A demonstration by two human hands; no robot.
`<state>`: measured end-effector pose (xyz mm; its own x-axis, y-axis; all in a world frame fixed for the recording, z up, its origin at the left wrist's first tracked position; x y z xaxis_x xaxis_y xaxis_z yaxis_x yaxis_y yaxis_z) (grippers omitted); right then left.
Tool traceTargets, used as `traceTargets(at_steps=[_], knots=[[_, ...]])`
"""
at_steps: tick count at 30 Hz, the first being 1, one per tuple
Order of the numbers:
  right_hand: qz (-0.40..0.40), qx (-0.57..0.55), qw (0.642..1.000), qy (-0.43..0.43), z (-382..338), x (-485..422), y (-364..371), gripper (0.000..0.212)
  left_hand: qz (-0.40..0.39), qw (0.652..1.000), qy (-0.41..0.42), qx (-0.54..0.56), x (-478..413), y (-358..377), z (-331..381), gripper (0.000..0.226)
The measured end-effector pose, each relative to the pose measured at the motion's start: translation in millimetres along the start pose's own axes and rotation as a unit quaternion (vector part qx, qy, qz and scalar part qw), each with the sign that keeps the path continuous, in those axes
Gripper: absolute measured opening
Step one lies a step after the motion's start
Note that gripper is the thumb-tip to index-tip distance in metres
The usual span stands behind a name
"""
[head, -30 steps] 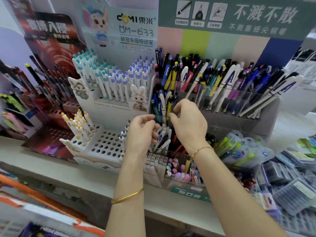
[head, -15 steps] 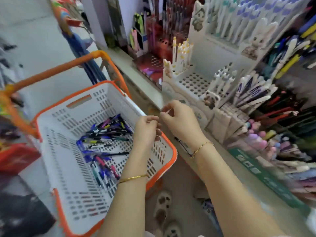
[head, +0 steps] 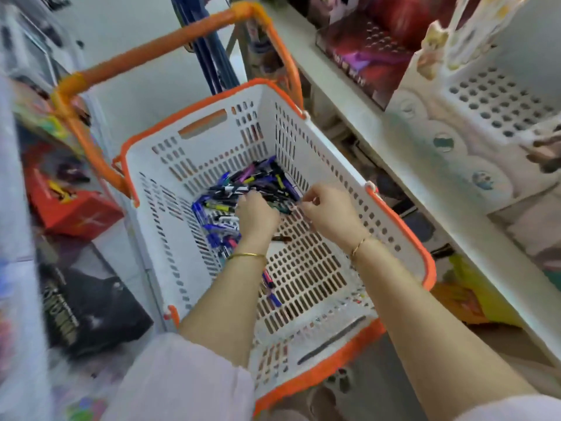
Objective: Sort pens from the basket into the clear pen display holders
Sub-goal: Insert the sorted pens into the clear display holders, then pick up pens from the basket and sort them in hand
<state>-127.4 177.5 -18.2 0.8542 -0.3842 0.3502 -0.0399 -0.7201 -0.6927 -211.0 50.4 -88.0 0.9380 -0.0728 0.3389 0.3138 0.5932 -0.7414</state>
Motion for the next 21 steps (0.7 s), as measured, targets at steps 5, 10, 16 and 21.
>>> traceTargets(at_steps=[5,10,16,21], knots=[[-0.017,-0.021,0.999,0.046,9,-45,39,0.009,-0.030,0.981,0.077,-0.176,-83,4,-5,0.081],[-0.019,-0.020,0.996,0.079,24,-67,59,0.013,-0.108,0.938,0.127,-0.303,-139,26,-19,0.114],[-0.023,-0.022,0.995,0.096,30,-71,74,0.012,-0.095,0.901,0.214,-0.366,-156,39,-26,0.120],[-0.025,-0.019,0.995,0.095,31,-68,79,0.011,-0.084,0.910,0.230,-0.334,-161,46,-23,0.111]])
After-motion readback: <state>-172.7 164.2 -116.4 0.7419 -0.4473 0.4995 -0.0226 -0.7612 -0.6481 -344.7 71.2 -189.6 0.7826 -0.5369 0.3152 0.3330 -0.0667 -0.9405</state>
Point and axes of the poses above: each hand's wrist, its own x-axis away from the middle knuckle, its own y-axis out of the palm, z = x × y, the point moved 7 cm from there along -x, towards the middle knuckle, and after that the axes turned 7 degrees about x, right-handed, at the moved point
